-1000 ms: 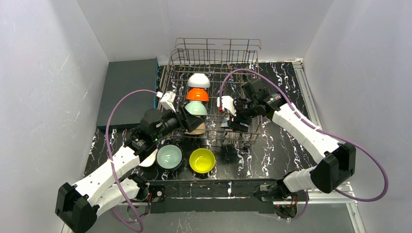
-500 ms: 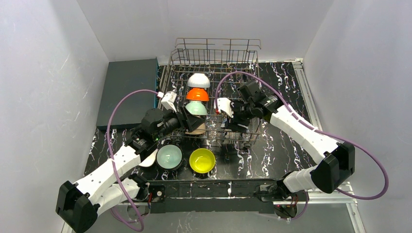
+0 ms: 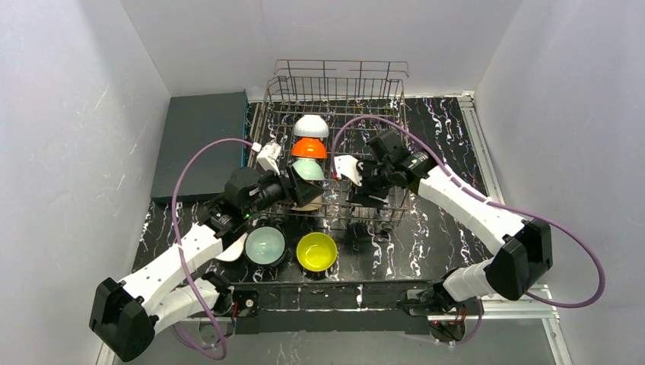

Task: Load the bowls into the dish rack
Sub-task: Place the bowl in the dish rack.

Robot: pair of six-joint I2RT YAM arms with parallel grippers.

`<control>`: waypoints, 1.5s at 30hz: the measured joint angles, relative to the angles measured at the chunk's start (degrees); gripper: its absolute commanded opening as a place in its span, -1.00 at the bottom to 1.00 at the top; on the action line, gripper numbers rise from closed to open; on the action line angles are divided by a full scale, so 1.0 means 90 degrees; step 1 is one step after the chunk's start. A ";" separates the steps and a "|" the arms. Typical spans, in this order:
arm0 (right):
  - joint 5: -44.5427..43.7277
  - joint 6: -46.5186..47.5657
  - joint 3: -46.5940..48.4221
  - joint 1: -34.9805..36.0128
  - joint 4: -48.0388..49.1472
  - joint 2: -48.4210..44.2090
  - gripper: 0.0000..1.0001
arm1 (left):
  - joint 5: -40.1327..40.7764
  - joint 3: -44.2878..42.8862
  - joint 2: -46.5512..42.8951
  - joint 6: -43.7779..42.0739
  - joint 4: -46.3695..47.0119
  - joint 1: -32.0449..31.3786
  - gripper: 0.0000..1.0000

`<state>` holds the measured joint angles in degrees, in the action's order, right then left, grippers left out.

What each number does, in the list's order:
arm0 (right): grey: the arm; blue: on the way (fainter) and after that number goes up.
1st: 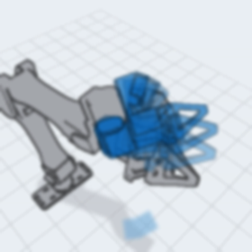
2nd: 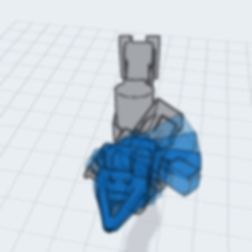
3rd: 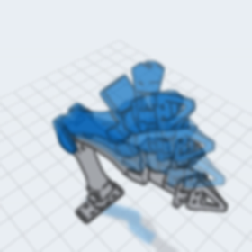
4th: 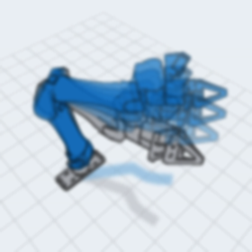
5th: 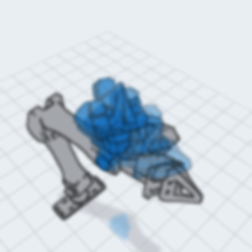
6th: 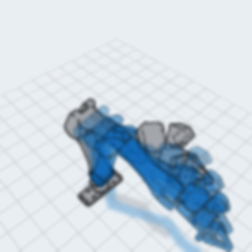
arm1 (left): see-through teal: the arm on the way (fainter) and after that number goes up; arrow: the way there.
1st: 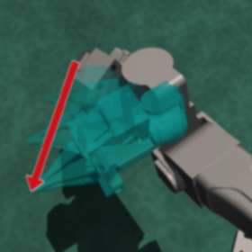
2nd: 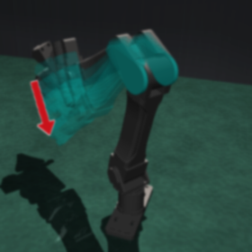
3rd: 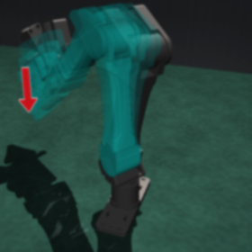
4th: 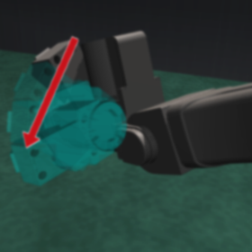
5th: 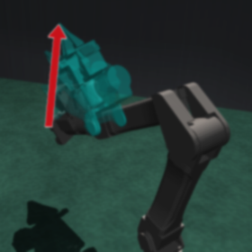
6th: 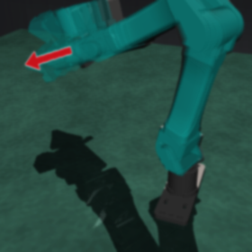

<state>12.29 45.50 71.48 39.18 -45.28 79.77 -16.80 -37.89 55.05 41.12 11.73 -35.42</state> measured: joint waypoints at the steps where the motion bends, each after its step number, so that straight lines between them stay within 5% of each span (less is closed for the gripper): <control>1: -0.0058 -0.0022 -0.0005 0.0017 0.0010 0.0034 -0.69 | -0.0017 -0.0005 0.0019 0.0002 0.0000 0.0000 0.18; 23: -0.0636 -0.0039 -0.0051 0.0294 0.0287 0.0304 -0.57 | -0.0068 -0.0012 0.0036 0.0083 0.0002 0.0000 0.19; 33: -0.0850 -0.0056 -0.0075 0.0369 0.0505 0.0461 0.40 | -0.0015 -0.0012 -0.0216 0.0027 -0.0002 0.0000 0.20; 45: -0.1107 -0.0160 -0.0134 0.0398 0.0340 -0.0102 0.80 | 0.0032 -0.0012 -0.0238 -0.0046 -0.0029 0.0000 0.21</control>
<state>2.33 44.05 70.28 42.76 -42.22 78.85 -16.51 -38.00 52.90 40.71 11.46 -35.42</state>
